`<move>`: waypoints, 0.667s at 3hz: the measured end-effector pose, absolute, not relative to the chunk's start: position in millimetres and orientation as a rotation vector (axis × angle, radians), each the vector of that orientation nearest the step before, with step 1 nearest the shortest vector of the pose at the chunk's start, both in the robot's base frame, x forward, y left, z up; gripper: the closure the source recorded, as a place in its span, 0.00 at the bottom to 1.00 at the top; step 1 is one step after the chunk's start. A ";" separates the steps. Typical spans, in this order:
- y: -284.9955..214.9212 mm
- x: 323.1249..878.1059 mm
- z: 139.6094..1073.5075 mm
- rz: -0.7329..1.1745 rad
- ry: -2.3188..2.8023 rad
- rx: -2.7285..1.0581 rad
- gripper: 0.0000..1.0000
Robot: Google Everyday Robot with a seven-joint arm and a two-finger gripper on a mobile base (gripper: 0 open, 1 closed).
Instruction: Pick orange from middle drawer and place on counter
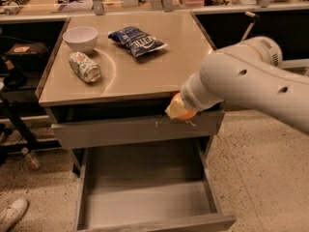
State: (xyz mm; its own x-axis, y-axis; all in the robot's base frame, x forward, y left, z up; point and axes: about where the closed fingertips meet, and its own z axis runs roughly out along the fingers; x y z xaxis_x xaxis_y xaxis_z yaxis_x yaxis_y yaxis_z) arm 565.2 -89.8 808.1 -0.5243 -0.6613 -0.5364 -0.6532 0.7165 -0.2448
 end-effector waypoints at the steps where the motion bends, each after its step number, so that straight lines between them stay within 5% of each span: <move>1: -109.5 588.5 860.0 -0.119 2.272 -0.918 1.00; 2: -123.8 619.0 893.9 -0.159 2.246 -0.875 1.00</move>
Offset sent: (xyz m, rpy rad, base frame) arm 0.0949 -0.0521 0.1292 -0.0444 -0.1815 -0.1312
